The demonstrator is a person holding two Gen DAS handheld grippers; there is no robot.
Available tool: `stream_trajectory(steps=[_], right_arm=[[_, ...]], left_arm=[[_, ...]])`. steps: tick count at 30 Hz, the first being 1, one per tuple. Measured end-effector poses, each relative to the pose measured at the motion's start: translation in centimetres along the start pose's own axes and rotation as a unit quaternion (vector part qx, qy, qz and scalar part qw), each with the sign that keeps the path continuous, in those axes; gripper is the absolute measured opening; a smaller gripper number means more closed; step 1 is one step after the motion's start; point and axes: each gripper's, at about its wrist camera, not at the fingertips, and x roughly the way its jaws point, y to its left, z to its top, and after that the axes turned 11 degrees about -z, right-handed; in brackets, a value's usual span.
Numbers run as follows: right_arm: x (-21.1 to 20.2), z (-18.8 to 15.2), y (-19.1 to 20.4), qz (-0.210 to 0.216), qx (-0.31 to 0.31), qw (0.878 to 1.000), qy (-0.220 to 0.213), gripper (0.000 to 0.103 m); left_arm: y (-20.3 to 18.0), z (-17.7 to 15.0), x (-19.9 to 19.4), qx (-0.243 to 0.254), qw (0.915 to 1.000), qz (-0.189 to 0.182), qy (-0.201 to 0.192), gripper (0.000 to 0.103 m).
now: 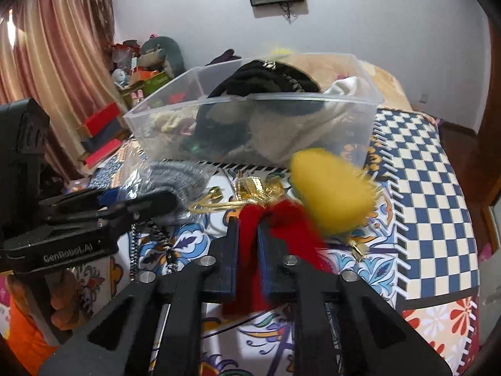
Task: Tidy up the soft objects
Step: 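Grasp the red velvet pouch with the right gripper while the left grasps the bagged grey knit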
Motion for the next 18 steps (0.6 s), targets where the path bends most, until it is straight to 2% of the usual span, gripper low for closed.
stream_trajectory(steps=[2,11,18], right_arm=[[-0.1,-0.1,0.1,-0.005,-0.005,1.0,-0.003,0.009],[-2.7,0.6,-0.1,0.001,-0.001,0.999,-0.043,0.009],[-5.6,2.1,-0.2,0.011,0.001,0.996,-0.089,0.009]], left_arm=[[-0.1,0.1,-0.6,0.003,1.0,-0.001,-0.008,0.038],[-0.5,0.6,-3.7,0.009,0.9986,-0.004,-0.051,0.037],[-0.8,1.9,-6.9,0.015,0.9948,0.003,-0.101,0.037]])
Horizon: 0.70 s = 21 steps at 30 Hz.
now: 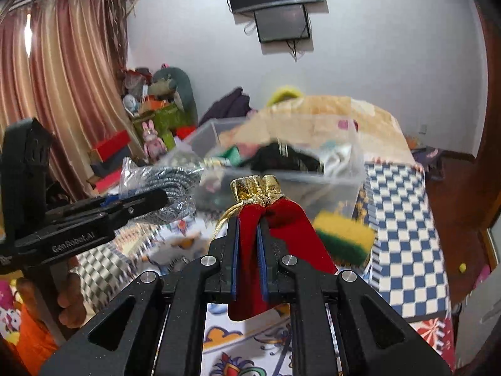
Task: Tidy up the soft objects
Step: 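Grasp the red velvet pouch with the right gripper while the left grasps the bagged grey knit, then carry the pouch and bagged grey knit into the box and open both grippers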
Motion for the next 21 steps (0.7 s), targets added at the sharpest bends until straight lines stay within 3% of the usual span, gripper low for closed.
stream_trajectory(steps=[9,21], right_arm=[[-2.8,3.7,0.3,-0.011,-0.008,0.997,-0.075,0.009],[-2.0,6.8,-1.1,-0.032,0.01,0.994,-0.105,0.009]], left_arm=[[-0.7,3.2,-1.2,0.01,0.9987,0.014,-0.048,0.037],[-0.5,6.6,-0.2,0.012,0.9974,0.024,-0.066,0.037]])
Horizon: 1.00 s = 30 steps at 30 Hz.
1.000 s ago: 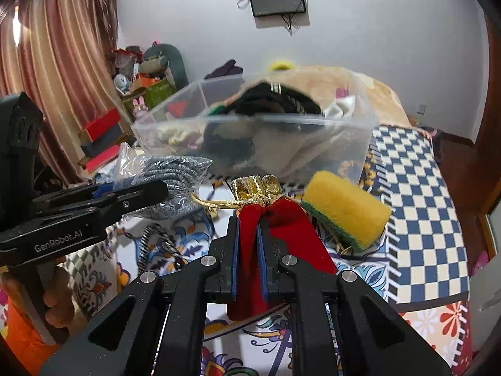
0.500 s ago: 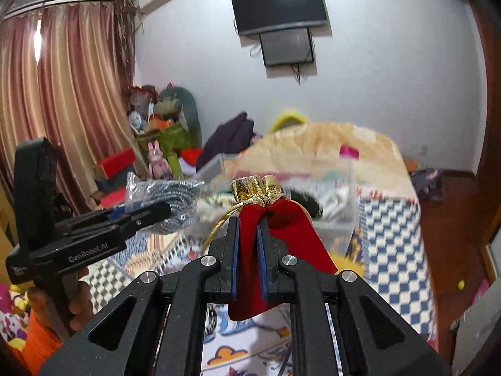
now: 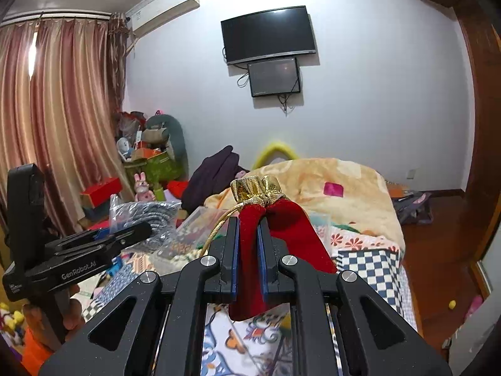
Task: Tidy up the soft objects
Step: 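Carry the pouch and bagged grey knit into the box and open both grippers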
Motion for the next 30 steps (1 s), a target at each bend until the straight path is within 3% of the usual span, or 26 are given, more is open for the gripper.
stream_trajectory(steps=[6,21,30], right_arm=[[1.8,0.3,-0.2,-0.012,0.005,1.0,0.011,0.009],[7.9,-1.8,0.2,-0.034,-0.005,0.994,0.108,0.01],[9.5,-2.8,-0.3,-0.032,-0.003,0.989,0.141,0.01]], left_arm=[[0.6,0.4,1.8,-0.011,0.9998,-0.005,0.016,0.037],[1.1,-1.1,8.6,0.008,0.9954,0.022,0.092,0.037],[1.7,-2.3,11.1,0.009,0.9919,0.027,0.124,0.037]])
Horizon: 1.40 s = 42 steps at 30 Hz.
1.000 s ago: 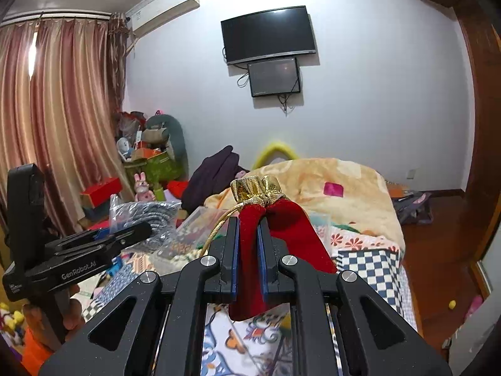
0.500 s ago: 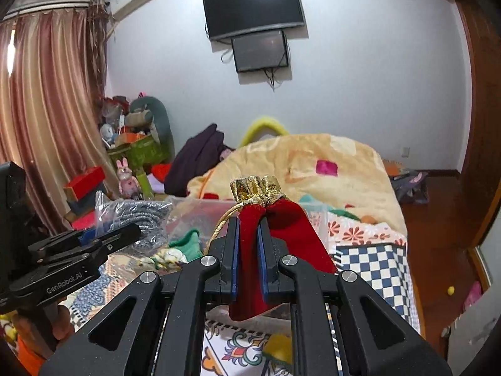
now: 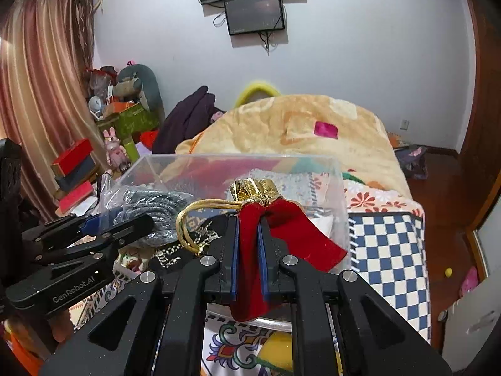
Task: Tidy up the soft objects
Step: 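Carry the pouch and bagged grey knit into the box and open both grippers, then grasp the yellow sponge with the right gripper while the left grasps the beaded bracelet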
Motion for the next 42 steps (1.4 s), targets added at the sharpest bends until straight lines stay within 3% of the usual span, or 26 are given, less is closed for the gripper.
stream_trajectory(steps=[8,14,19,24,28,33,37,42], right_arm=[[0.6,-0.3,0.4,-0.007,-0.011,1.0,0.019,0.014],[-0.2,-0.5,0.1,-0.031,-0.018,0.999,0.017,0.031],[-1.7,-1.0,-0.7,-0.033,-0.019,0.999,0.008,0.039],[-3.2,-1.2,-0.9,-0.031,-0.02,0.999,-0.008,0.053],[-4.5,-1.5,-0.6,-0.032,-0.03,0.999,-0.025,0.054],[-6.1,-2.1,-1.0,-0.048,-0.03,0.997,-0.052,0.076],[-6.0,-2.9,-1.9,-0.081,-0.036,0.995,-0.051,0.081],[-3.6,-4.3,-3.2,-0.083,-0.021,0.996,-0.004,0.081]], left_arm=[[-0.1,-0.2,0.3,0.007,0.9999,0.005,0.007,0.042],[-0.4,-0.2,-1.0,0.006,0.9999,0.002,-0.008,0.058],[-1.0,-0.1,-2.8,0.016,0.9995,0.0,-0.027,0.059],[-2.1,-0.5,-5.0,0.034,0.9981,-0.001,-0.051,0.068],[-2.4,-1.1,-6.1,0.04,0.9976,-0.006,-0.056,0.069],[-2.4,-2.4,-7.1,0.035,0.9979,-0.017,-0.052,0.07],[-2.4,-3.8,-7.1,0.033,0.9985,-0.024,-0.037,0.07],[-2.5,-5.6,-6.2,0.031,0.9991,-0.029,-0.008,0.071]])
